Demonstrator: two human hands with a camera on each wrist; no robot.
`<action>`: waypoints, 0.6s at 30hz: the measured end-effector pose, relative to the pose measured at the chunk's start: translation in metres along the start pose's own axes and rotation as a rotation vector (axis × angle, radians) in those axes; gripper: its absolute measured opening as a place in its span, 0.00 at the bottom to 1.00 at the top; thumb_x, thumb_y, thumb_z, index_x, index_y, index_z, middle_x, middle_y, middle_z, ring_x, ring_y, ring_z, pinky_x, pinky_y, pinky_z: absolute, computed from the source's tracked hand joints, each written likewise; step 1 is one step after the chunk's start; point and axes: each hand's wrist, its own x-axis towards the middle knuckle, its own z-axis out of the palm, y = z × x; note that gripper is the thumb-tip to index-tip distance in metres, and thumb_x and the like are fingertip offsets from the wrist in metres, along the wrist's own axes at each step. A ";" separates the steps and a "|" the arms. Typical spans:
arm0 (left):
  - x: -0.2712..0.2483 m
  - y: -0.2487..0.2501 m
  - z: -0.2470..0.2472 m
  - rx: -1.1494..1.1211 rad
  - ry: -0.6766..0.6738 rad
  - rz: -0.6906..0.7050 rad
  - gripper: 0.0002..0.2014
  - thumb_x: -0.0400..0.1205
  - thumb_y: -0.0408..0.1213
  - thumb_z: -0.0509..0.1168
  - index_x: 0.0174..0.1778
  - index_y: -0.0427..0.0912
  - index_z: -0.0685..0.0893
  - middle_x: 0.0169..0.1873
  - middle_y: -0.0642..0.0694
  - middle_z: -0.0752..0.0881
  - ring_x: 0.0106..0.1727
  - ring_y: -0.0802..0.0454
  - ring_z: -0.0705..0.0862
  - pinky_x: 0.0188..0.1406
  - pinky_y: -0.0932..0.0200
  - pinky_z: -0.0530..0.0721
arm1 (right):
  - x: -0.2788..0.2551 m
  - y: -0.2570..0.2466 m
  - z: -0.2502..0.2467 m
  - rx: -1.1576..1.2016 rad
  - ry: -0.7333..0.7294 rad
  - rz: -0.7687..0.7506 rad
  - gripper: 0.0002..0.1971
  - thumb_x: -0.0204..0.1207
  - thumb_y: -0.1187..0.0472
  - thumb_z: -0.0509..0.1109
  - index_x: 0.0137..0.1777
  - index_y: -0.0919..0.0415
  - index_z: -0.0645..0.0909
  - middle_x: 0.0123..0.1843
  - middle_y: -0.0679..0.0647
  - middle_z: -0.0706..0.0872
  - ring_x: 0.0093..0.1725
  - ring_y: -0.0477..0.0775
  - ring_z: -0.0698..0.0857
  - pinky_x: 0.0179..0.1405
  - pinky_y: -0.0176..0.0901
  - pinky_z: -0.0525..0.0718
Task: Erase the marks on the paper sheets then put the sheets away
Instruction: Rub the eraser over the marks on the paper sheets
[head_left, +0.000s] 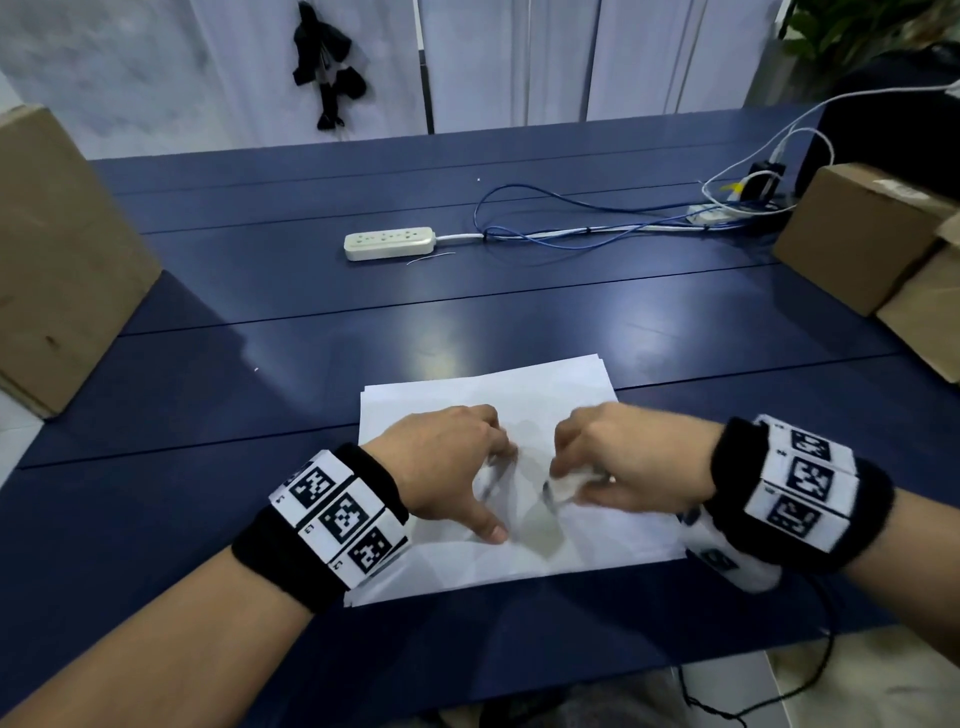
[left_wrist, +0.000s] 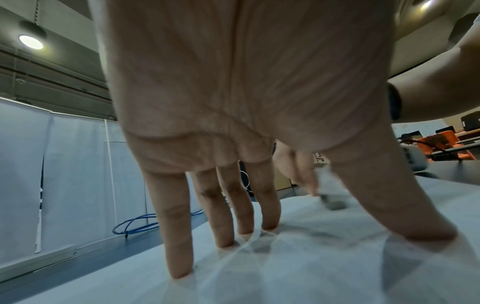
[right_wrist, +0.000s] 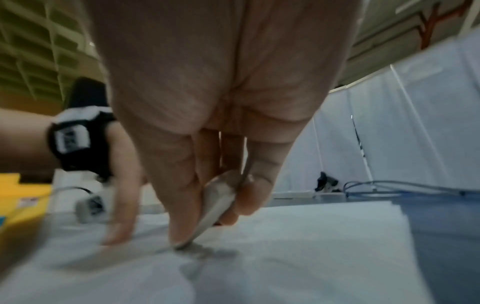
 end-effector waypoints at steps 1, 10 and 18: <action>0.000 0.000 0.000 0.002 0.001 -0.004 0.35 0.63 0.70 0.74 0.62 0.55 0.79 0.58 0.58 0.75 0.58 0.54 0.78 0.49 0.50 0.84 | -0.005 -0.007 0.001 0.038 -0.046 -0.061 0.15 0.76 0.54 0.70 0.62 0.51 0.85 0.58 0.49 0.84 0.58 0.51 0.79 0.53 0.30 0.70; 0.001 0.000 -0.001 -0.003 0.008 0.003 0.36 0.62 0.70 0.74 0.63 0.57 0.78 0.57 0.60 0.75 0.57 0.55 0.78 0.43 0.55 0.79 | 0.015 0.010 -0.005 -0.077 0.037 0.047 0.14 0.77 0.52 0.66 0.59 0.50 0.87 0.54 0.51 0.84 0.56 0.55 0.81 0.55 0.40 0.77; 0.002 0.001 0.000 0.003 0.010 0.010 0.36 0.62 0.70 0.74 0.62 0.56 0.78 0.56 0.59 0.74 0.57 0.55 0.77 0.42 0.55 0.78 | 0.014 0.006 -0.004 -0.046 -0.017 -0.044 0.13 0.77 0.54 0.67 0.59 0.51 0.86 0.54 0.52 0.84 0.55 0.52 0.81 0.49 0.31 0.69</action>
